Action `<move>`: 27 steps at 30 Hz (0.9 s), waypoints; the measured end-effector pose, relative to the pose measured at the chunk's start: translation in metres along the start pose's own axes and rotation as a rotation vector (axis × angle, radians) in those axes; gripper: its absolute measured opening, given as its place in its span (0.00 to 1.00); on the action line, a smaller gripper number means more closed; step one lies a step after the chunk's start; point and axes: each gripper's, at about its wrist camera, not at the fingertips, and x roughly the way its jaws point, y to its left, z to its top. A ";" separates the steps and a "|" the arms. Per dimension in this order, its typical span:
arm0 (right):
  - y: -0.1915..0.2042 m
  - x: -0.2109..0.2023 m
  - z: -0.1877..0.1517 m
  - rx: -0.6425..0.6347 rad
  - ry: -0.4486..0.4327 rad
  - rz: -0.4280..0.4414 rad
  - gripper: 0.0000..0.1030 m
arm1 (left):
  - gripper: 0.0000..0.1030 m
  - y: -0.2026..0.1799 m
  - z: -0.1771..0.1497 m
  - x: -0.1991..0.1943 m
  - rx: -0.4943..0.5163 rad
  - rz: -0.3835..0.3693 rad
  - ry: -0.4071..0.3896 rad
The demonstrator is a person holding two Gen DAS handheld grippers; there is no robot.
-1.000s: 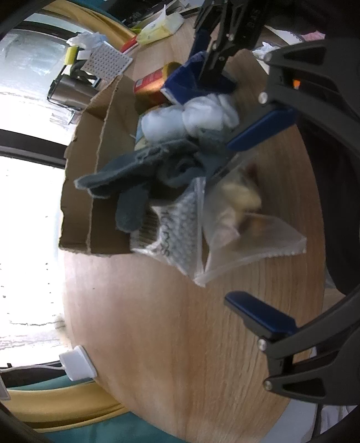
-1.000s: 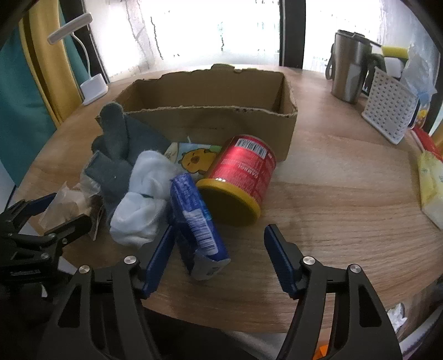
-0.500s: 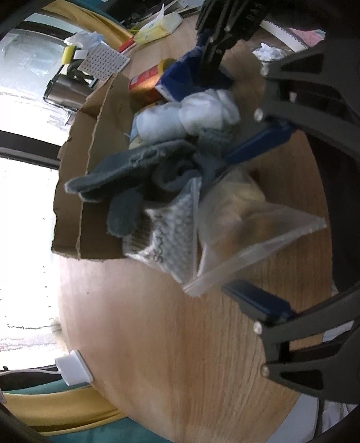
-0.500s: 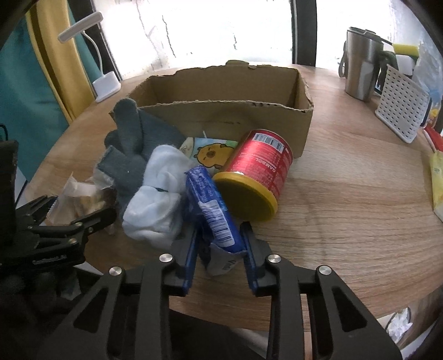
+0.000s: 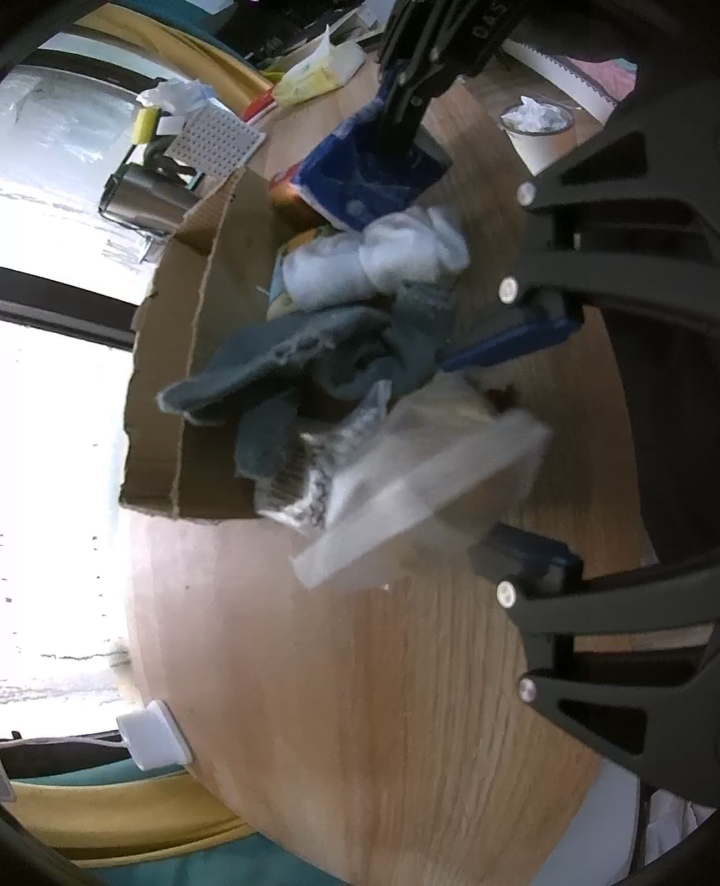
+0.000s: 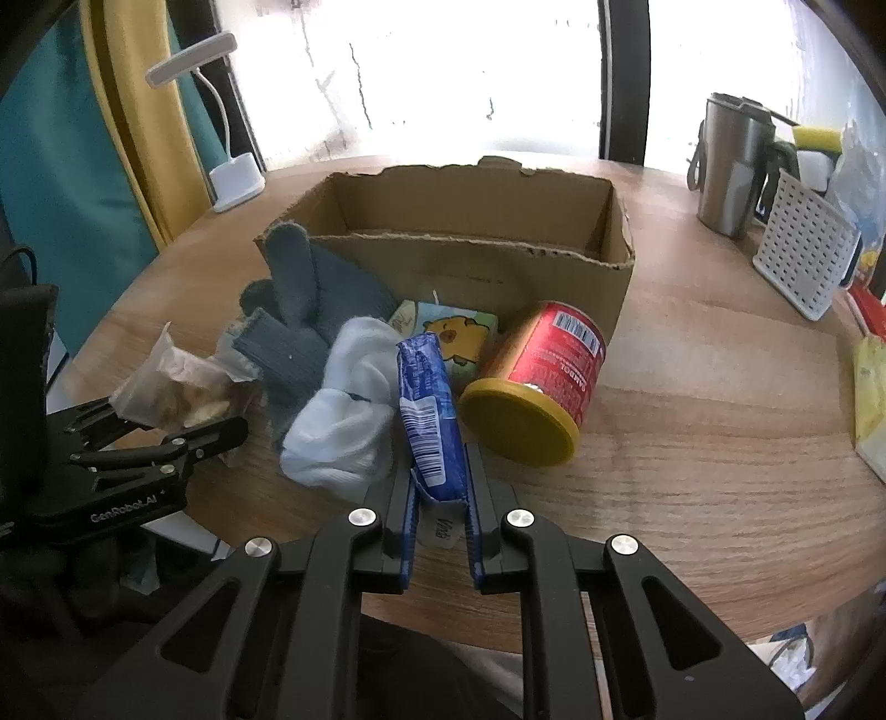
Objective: Organize objects
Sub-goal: 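Grasp the blue snack packet with the right tool while the left tool grasps the clear zip bag, then lift the blue packet and zip bag and carry both over the cardboard box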
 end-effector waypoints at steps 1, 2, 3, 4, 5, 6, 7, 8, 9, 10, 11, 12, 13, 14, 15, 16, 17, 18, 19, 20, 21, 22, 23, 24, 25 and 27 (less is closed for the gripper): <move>0.000 -0.001 0.001 -0.002 -0.004 0.000 0.15 | 0.51 0.001 0.000 -0.002 -0.002 0.000 -0.004; 0.002 -0.003 0.002 -0.005 -0.010 0.002 0.15 | 0.51 0.001 0.000 -0.005 -0.004 0.000 -0.009; 0.002 -0.005 0.002 -0.006 -0.014 0.004 0.15 | 0.51 0.002 0.001 -0.007 -0.007 0.001 -0.012; 0.003 -0.007 0.003 -0.009 -0.020 0.005 0.15 | 0.51 0.003 0.002 -0.009 -0.010 0.001 -0.015; 0.004 -0.007 0.004 -0.011 -0.023 0.005 0.15 | 0.51 0.004 0.002 -0.011 -0.014 0.003 -0.020; 0.005 -0.009 0.005 -0.013 -0.026 0.005 0.14 | 0.50 0.005 0.002 -0.013 -0.016 0.005 -0.025; 0.005 -0.009 0.006 -0.015 -0.029 0.006 0.14 | 0.50 0.006 0.003 -0.015 -0.018 0.008 -0.031; 0.006 -0.011 0.007 -0.017 -0.034 0.005 0.14 | 0.50 0.007 0.004 -0.017 -0.021 0.008 -0.037; 0.006 -0.011 0.008 -0.018 -0.037 0.005 0.14 | 0.50 0.008 0.004 -0.019 -0.023 0.010 -0.045; 0.006 -0.012 0.009 -0.020 -0.040 0.004 0.14 | 0.50 0.009 0.004 -0.019 -0.024 0.012 -0.048; 0.007 -0.013 0.009 -0.020 -0.043 0.004 0.14 | 0.50 0.010 0.004 -0.019 -0.026 0.013 -0.048; 0.007 -0.014 0.010 -0.021 -0.046 0.004 0.14 | 0.50 0.011 0.004 -0.018 -0.028 0.013 -0.045; 0.006 -0.015 0.010 -0.021 -0.048 0.004 0.14 | 0.50 0.011 0.004 -0.016 -0.028 0.012 -0.041; 0.006 -0.015 0.011 -0.021 -0.049 0.003 0.14 | 0.50 0.011 0.003 -0.014 -0.028 0.012 -0.038; 0.006 -0.015 0.010 -0.022 -0.048 0.002 0.14 | 0.50 0.012 0.003 -0.014 -0.028 0.010 -0.036; 0.005 -0.015 0.010 -0.022 -0.048 0.001 0.14 | 0.49 0.013 0.001 -0.015 -0.027 0.006 -0.038; 0.005 -0.015 0.011 -0.022 -0.047 0.001 0.15 | 0.47 0.013 0.000 -0.015 -0.026 0.004 -0.041; 0.005 -0.015 0.011 -0.022 -0.046 0.001 0.15 | 0.42 0.014 0.000 -0.015 -0.025 0.003 -0.040; 0.006 -0.015 0.011 -0.021 -0.046 0.002 0.14 | 0.41 0.015 0.000 -0.016 -0.027 -0.004 -0.038; 0.006 -0.015 0.011 -0.022 -0.045 0.003 0.15 | 0.40 0.016 0.000 -0.016 -0.027 -0.009 -0.037; 0.006 -0.014 0.011 -0.023 -0.045 0.004 0.15 | 0.39 0.016 0.000 -0.016 -0.027 -0.011 -0.036; 0.006 -0.014 0.011 -0.024 -0.045 0.005 0.15 | 0.38 0.017 -0.001 -0.017 -0.027 -0.014 -0.037; 0.007 -0.013 0.011 -0.026 -0.044 0.007 0.15 | 0.37 0.017 -0.001 -0.017 -0.026 -0.018 -0.037; 0.007 -0.013 0.012 -0.027 -0.044 0.007 0.15 | 0.36 0.017 -0.001 -0.018 -0.026 -0.020 -0.038; 0.007 -0.013 0.012 -0.027 -0.045 0.008 0.15 | 0.36 0.017 -0.001 -0.020 -0.024 -0.021 -0.042; 0.008 -0.013 0.012 -0.027 -0.046 0.008 0.14 | 0.35 0.017 0.000 -0.024 -0.021 -0.018 -0.052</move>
